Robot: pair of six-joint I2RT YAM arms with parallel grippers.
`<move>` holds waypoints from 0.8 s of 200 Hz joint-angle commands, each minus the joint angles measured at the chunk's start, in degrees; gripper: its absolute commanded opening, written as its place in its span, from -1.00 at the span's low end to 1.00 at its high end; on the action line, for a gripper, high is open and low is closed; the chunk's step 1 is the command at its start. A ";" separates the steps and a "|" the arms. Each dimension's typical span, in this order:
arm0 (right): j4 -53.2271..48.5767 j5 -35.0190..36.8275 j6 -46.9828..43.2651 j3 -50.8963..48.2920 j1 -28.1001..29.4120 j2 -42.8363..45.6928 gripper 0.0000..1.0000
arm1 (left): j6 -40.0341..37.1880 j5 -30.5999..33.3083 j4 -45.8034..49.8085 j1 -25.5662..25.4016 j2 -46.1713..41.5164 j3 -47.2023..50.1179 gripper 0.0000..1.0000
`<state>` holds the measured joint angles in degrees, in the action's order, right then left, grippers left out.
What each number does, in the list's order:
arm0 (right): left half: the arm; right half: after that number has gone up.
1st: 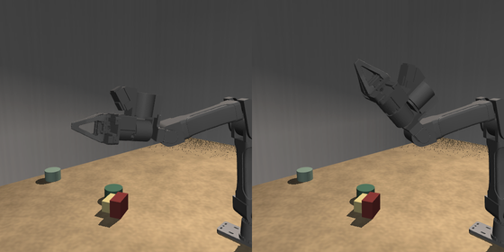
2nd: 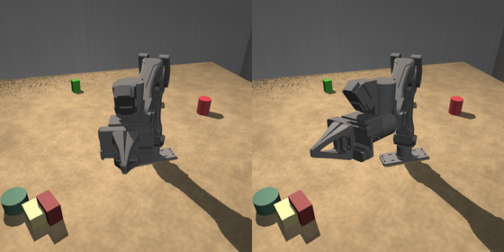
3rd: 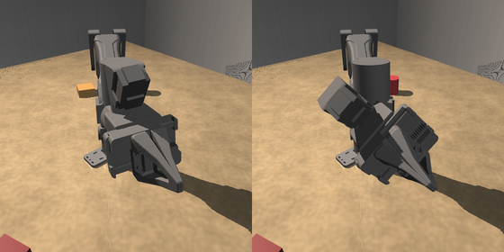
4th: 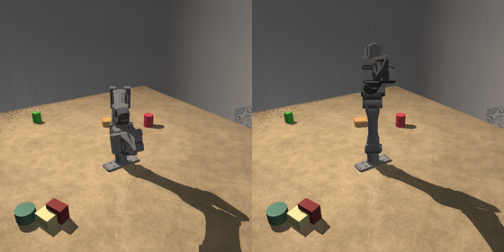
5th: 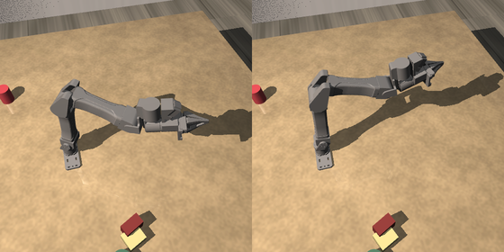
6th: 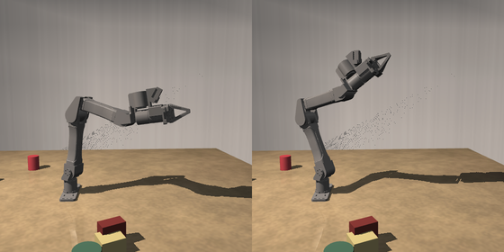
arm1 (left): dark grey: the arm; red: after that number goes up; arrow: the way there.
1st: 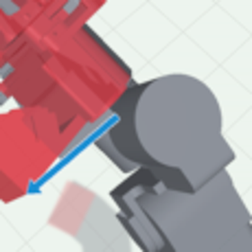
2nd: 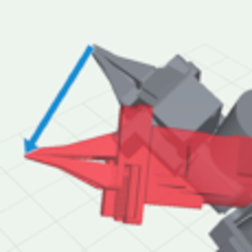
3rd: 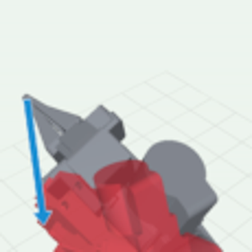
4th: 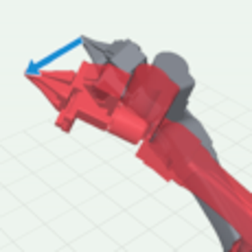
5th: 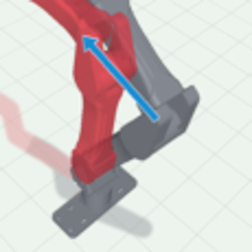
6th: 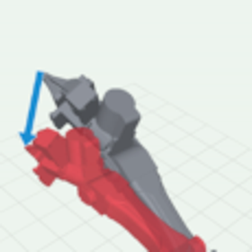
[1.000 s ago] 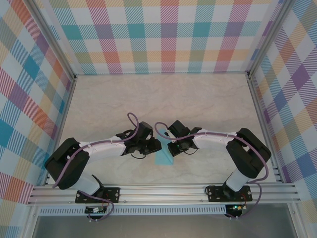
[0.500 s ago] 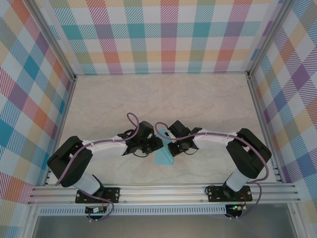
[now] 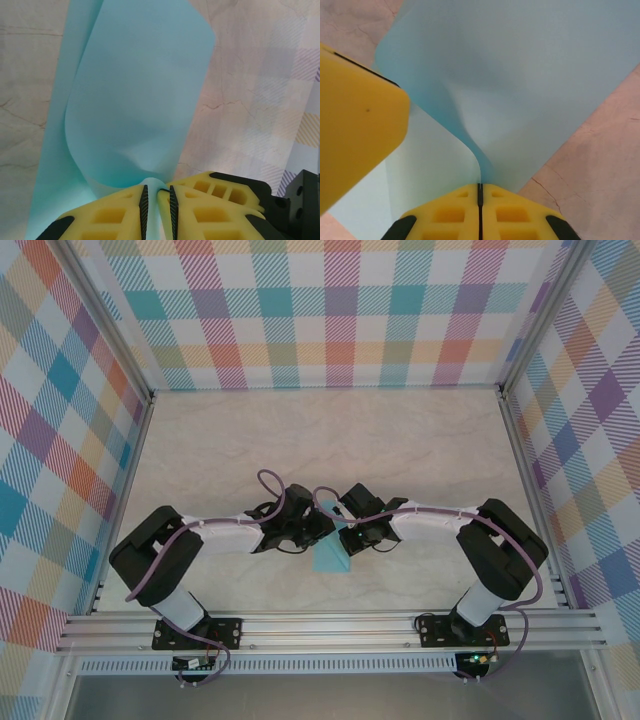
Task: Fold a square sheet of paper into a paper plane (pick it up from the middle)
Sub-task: Fold the triangle a second time at the center of the table.
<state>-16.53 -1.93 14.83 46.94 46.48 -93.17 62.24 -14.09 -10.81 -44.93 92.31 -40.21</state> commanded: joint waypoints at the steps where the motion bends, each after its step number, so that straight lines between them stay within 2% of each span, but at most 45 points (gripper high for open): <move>1: -0.07 -0.26 0.90 -0.80 -0.39 -0.11 -0.86 | 0.61 0.02 -1.57 -0.60 1.38 1.09 -0.58; 86: 0.17 -0.37 1.34 -0.07 -0.42 -0.95 -0.83 | -0.60 0.60 -3.43 -0.59 4.80 2.17 -0.58; 135: -0.25 0.02 1.51 0.54 -0.42 -1.57 -0.82 | -0.80 4.53 0.26 -0.67 1.48 3.42 -0.58; 160: -1.09 0.22 2.03 0.47 -0.42 -0.38 -0.75 | -1.20 4.76 0.84 -0.67 1.44 3.42 -0.58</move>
<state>-16.34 -1.93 15.86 46.94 46.44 -93.34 62.08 -11.88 -13.23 -44.99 94.74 -37.89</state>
